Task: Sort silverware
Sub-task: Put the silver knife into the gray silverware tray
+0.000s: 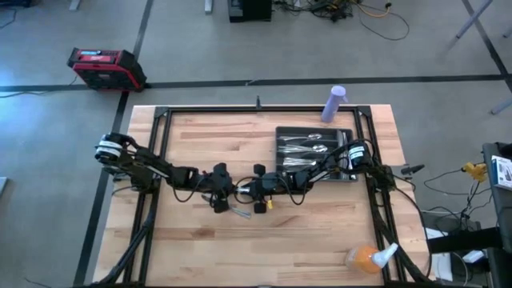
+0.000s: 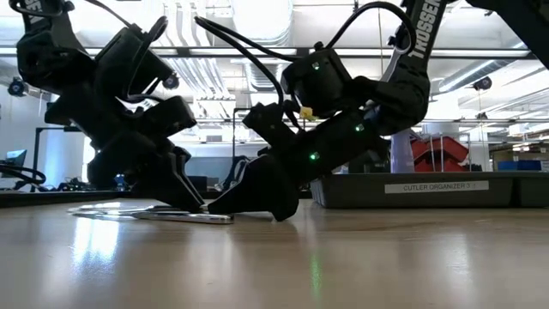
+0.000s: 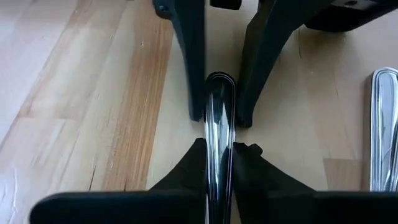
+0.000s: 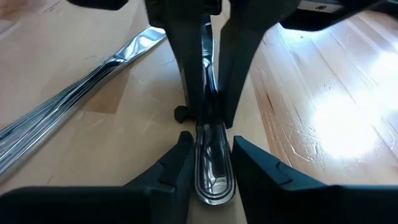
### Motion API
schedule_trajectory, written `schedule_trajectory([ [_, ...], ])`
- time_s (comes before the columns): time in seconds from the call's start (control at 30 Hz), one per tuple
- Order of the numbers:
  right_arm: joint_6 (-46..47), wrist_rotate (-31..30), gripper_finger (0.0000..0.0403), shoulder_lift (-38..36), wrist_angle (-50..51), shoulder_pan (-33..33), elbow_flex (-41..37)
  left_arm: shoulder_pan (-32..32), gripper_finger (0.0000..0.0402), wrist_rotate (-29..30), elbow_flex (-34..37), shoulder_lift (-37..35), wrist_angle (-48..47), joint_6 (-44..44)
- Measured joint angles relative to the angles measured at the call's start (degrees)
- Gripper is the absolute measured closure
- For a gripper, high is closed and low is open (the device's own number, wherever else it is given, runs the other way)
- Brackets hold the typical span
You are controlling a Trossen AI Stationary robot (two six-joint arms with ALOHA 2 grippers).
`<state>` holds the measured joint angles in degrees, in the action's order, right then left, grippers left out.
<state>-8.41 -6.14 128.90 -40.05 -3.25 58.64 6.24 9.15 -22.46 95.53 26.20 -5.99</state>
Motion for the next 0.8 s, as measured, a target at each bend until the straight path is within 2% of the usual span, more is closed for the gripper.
schedule_trajectory([
  [0.13, 6.1, 2.7, 0.0286, -0.2, 0.1, 1.1, -0.1, 0.8, 0.037, 1.5, -0.7, -0.1, -1.0, 3.1],
  [0.23, 10.2, 5.9, 0.0295, -0.2, 0.3, 1.8, -0.1, 1.7, 0.037, 4.2, -1.2, -0.1, -1.7, 4.9],
  [0.33, 12.7, 7.5, 0.0322, -0.2, 1.1, 2.1, -0.1, 2.2, 0.037, 6.2, -1.6, -0.2, -2.0, 6.3],
  [0.47, 12.9, 8.4, 0.0378, -0.3, 2.0, 2.1, 0.0, 2.4, 0.0366, 7.1, -2.0, -0.2, -2.3, 7.6],
  [0.53, 10.7, 7.9, 0.0395, -0.3, 2.0, 2.1, 0.0, 2.4, 0.0347, 6.8, -2.0, -0.2, -2.8, 7.0],
  [0.7, 7.5, 6.3, 0.0399, -0.4, 2.3, 2.0, 0.0, 2.1, 0.0289, 7.3, -1.9, -0.5, -3.1, 6.2],
  [0.8, 7.3, 6.2, 0.0399, -0.4, 2.2, 2.0, 0.0, 2.1, 0.028, 7.4, -1.9, -0.6, -3.2, 5.7],
])
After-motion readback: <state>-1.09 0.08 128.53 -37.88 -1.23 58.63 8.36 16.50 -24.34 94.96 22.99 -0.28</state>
